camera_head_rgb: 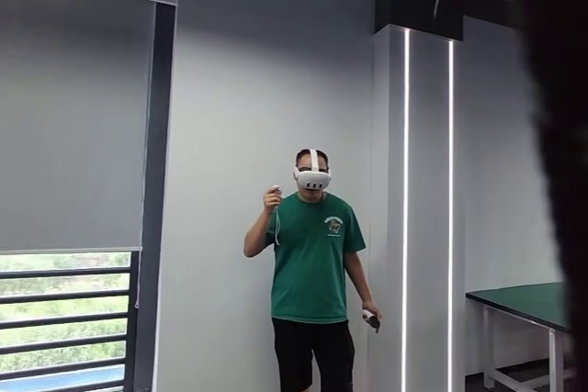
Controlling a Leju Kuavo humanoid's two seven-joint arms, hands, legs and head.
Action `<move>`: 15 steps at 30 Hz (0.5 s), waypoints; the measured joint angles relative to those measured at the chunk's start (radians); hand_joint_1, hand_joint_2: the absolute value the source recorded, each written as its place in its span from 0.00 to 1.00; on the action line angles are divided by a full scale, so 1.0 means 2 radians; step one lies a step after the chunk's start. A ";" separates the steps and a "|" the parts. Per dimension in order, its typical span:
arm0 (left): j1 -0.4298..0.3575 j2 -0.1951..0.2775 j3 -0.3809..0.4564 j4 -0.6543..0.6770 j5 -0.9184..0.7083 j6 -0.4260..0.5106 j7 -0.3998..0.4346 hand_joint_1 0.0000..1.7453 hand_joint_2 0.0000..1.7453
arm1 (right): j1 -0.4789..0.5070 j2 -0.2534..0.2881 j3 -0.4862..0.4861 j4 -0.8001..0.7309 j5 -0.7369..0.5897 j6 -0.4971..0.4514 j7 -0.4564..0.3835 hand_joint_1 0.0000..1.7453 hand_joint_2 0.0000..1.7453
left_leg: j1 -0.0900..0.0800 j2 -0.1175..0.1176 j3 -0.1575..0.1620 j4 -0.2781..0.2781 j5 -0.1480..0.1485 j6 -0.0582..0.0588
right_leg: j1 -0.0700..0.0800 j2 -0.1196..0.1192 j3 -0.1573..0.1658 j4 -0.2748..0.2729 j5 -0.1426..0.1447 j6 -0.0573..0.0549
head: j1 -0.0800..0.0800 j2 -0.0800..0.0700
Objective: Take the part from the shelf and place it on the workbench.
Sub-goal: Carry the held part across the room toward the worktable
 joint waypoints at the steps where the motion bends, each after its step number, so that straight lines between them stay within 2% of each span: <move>1: -0.001 0.000 0.000 0.000 0.000 0.000 0.000 0.00 1.00 | 0.000 0.000 0.000 0.000 0.001 -0.001 0.000 1.00 1.00 | 0.000 0.003 0.001 -0.001 0.000 0.003 | 0.000 -0.005 -0.001 0.002 -0.002 0.003 | 0.000 0.000; 3: -0.002 0.000 0.000 0.000 0.000 0.000 -0.001 0.00 1.00 | -0.002 0.000 0.000 -0.001 0.002 -0.001 0.000 1.00 1.00 | 0.001 0.012 0.003 -0.004 0.001 0.008 | -0.001 -0.025 -0.014 0.030 -0.019 0.008 | 0.000 0.000; 4: -0.002 0.000 0.000 0.000 0.000 0.000 -0.002 0.00 1.00 | -0.003 0.000 0.000 -0.001 0.003 -0.002 0.000 1.00 1.00 | 0.001 0.016 0.003 -0.004 0.000 0.010 | -0.001 -0.036 -0.028 0.059 -0.033 0.011 | 0.000 0.000; 6: -0.001 0.000 0.000 0.000 0.000 -0.001 -0.002 0.00 1.00 | -0.003 0.000 0.000 -0.001 0.005 -0.002 0.000 1.00 1.00 | 0.000 0.026 0.005 -0.005 -0.002 0.012 | -0.003 -0.044 -0.062 0.123 -0.057 0.014 | 0.000 0.000; 7: -0.001 0.000 0.000 0.000 0.000 -0.001 -0.003 0.00 1.00 | -0.003 0.000 0.000 -0.001 0.006 -0.002 0.000 1.00 1.00 | 0.000 0.031 0.006 -0.005 -0.003 0.012 | -0.004 -0.045 -0.072 0.140 -0.058 0.015 | 0.000 0.000; 8: -0.001 0.000 0.000 0.000 0.000 -0.001 -0.003 0.00 1.00 | -0.003 0.000 0.000 -0.001 0.007 -0.003 0.000 1.00 1.00 | 0.000 0.035 0.008 -0.005 -0.005 0.011 | -0.005 -0.047 -0.073 0.137 -0.049 0.016 | 0.000 0.000; 9: -0.002 0.000 0.000 0.000 0.000 -0.001 -0.004 0.00 1.00 | -0.003 0.000 0.000 -0.002 0.008 -0.003 0.000 1.00 1.00 | 0.000 0.039 0.010 -0.005 -0.007 0.010 | -0.005 -0.049 -0.062 0.112 -0.031 0.016 | 0.000 0.000; 10: -0.002 0.000 0.000 0.000 0.000 -0.002 -0.005 0.00 1.00 | -0.003 0.000 0.000 -0.002 0.009 -0.003 0.000 1.00 1.00 | 0.000 0.042 0.013 -0.005 -0.009 0.009 | -0.005 -0.056 -0.046 0.076 -0.012 0.014 | 0.000 0.000; 11: -0.002 0.000 0.000 0.000 0.000 -0.002 -0.006 0.00 1.00 | -0.004 0.000 0.000 -0.003 0.011 -0.004 0.000 1.00 1.00 | -0.001 0.046 0.016 -0.005 -0.011 0.007 | -0.003 -0.065 -0.030 0.043 0.002 0.012 | 0.000 0.000; 12: -0.003 0.000 0.000 0.000 0.000 -0.002 -0.007 0.00 1.00 | -0.005 0.000 0.000 -0.004 0.012 -0.004 -0.001 1.00 1.00 | -0.001 0.049 0.019 -0.005 -0.013 0.004 | 0.000 -0.072 -0.019 0.018 0.011 0.009 | 0.000 0.000; 13: -0.003 0.000 0.000 0.000 0.000 -0.002 -0.007 0.00 1.00 | -0.006 0.000 0.000 -0.005 0.012 -0.004 -0.001 1.00 1.00 | -0.002 0.052 0.020 -0.006 -0.014 0.002 | 0.002 -0.076 -0.014 0.007 0.012 0.007 | 0.000 0.000; 15: -0.003 0.001 -0.001 0.000 0.000 -0.002 -0.007 0.00 1.00 | -0.007 0.000 0.000 -0.007 0.013 -0.006 -0.001 1.00 1.00 | -0.002 0.060 0.025 -0.010 -0.016 -0.004 | 0.005 -0.070 -0.013 0.003 0.011 0.000 | 0.000 0.000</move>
